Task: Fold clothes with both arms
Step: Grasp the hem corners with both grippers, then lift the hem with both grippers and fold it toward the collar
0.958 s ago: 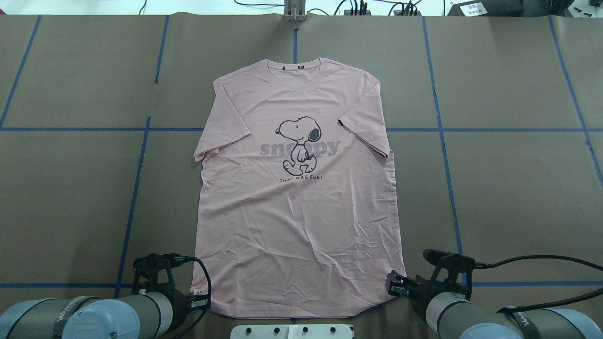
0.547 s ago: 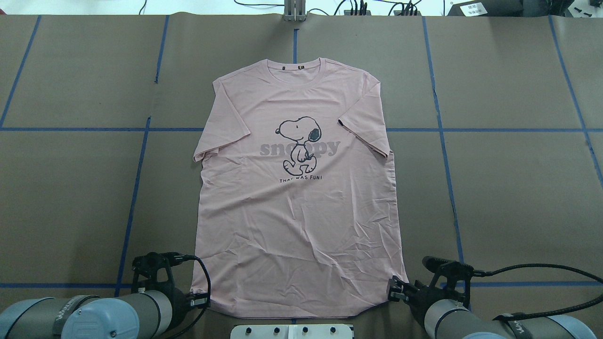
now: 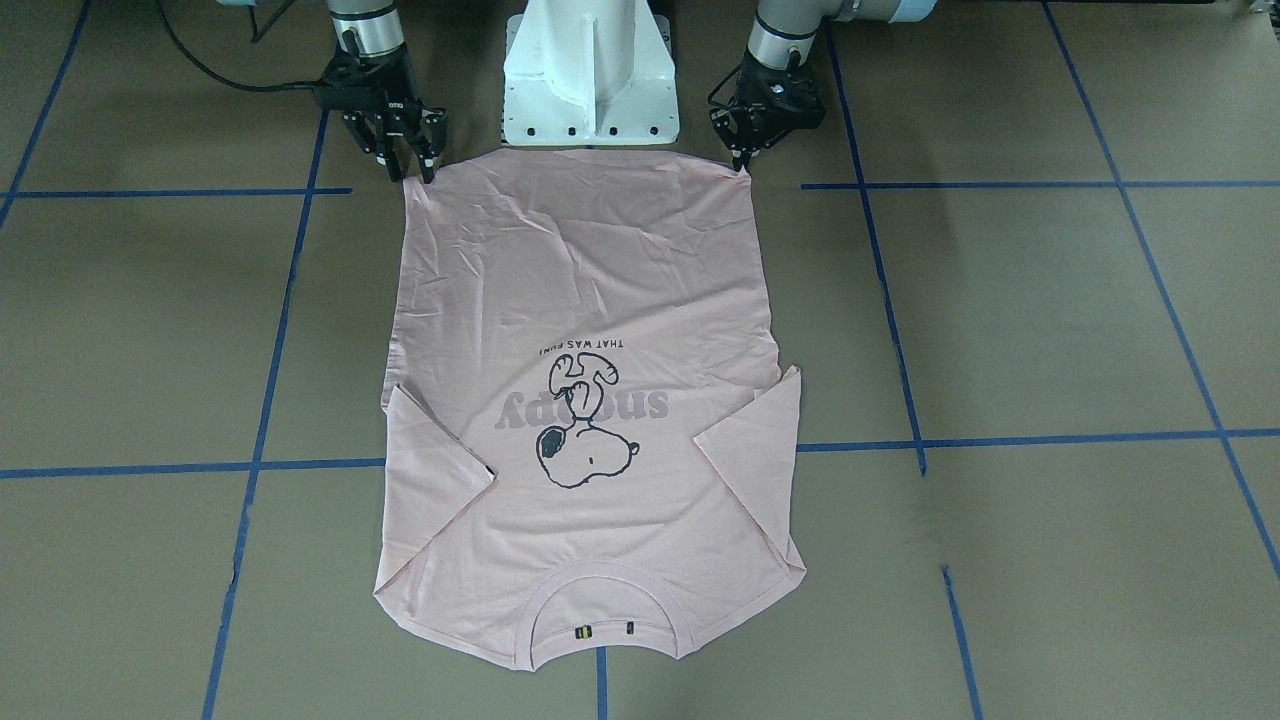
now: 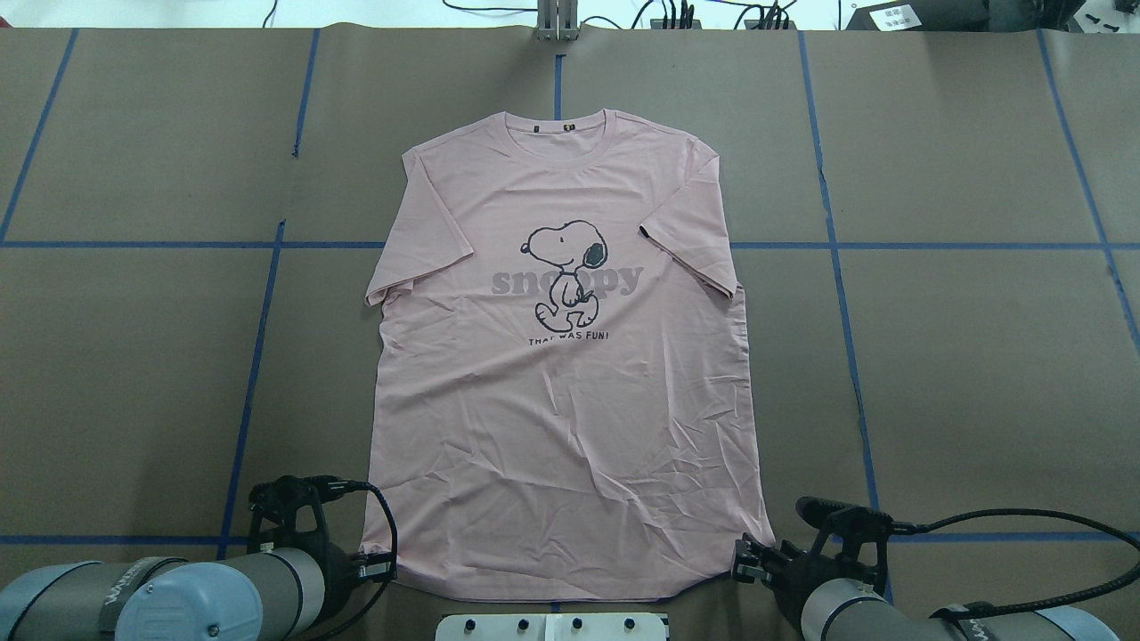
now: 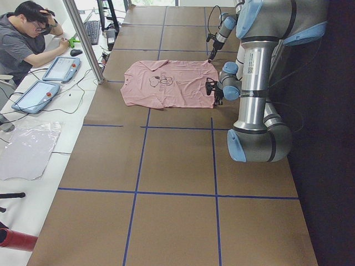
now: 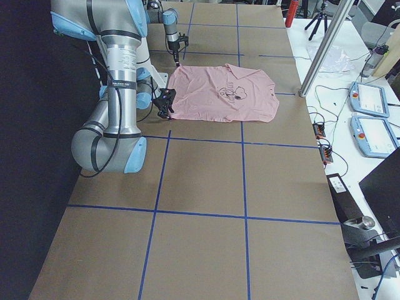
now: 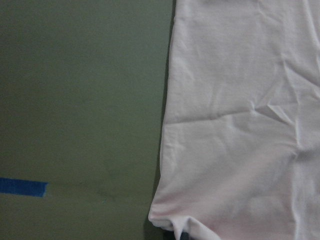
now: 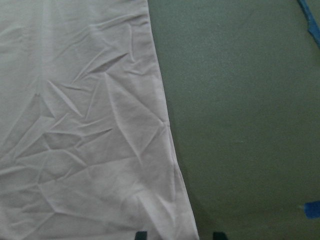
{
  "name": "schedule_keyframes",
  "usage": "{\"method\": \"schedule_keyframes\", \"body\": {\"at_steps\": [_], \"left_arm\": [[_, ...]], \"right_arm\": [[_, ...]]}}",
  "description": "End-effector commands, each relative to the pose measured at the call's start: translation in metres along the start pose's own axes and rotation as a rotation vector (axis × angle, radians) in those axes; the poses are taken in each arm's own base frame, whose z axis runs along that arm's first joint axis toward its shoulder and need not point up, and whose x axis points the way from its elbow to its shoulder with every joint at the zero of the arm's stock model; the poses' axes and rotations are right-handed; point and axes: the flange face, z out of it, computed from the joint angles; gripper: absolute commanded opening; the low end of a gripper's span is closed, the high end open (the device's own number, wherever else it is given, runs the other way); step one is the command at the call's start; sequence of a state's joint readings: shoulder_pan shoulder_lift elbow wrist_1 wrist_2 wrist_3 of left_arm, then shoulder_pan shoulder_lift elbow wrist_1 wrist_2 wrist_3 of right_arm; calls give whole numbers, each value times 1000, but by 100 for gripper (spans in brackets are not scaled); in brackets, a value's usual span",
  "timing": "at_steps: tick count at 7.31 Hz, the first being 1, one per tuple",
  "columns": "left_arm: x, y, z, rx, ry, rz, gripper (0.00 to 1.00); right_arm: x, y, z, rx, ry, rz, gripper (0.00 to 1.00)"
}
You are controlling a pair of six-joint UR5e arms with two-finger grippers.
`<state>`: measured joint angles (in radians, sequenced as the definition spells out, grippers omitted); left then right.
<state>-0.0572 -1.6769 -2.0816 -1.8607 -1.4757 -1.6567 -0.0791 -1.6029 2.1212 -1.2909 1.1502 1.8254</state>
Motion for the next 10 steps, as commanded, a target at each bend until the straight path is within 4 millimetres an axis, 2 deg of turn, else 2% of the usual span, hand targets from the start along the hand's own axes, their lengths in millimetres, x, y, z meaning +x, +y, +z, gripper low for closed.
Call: {"method": "schedule_keyframes", "body": {"at_steps": [1, 2, 4, 6, 7, 8, 9, 10], "left_arm": [[0, -1, 0, 2, 0, -2, 0], [0, -1, 0, 2, 0, -2, 0], [-1, -1, -1, 2, 0, -2, 0], [1, -8, -5, 11, 6, 5, 0], [5, -15, -32, 8, 40, 36, 0], [-1, -32, -82, 18, 34, 118, 0], [0, -48, -121, -15, 35, 136, 0], [0, -56, -166, -70, 47, 119, 0]], "right_arm": [[3, 5, 4, -2, 9, 13, 20], [0, 5, 2, 3, 0, 51, 0], [-3, 3, 0, 8, -9, 55, 0], [-9, -6, -14, 3, -33, 67, 0], [-12, -17, -28, 3, -53, 80, 0], [-18, -27, -49, -8, -88, 98, 0], [-20, -35, -77, -36, -94, 85, 0], [-27, -45, -116, -91, -74, 72, 0]]}}
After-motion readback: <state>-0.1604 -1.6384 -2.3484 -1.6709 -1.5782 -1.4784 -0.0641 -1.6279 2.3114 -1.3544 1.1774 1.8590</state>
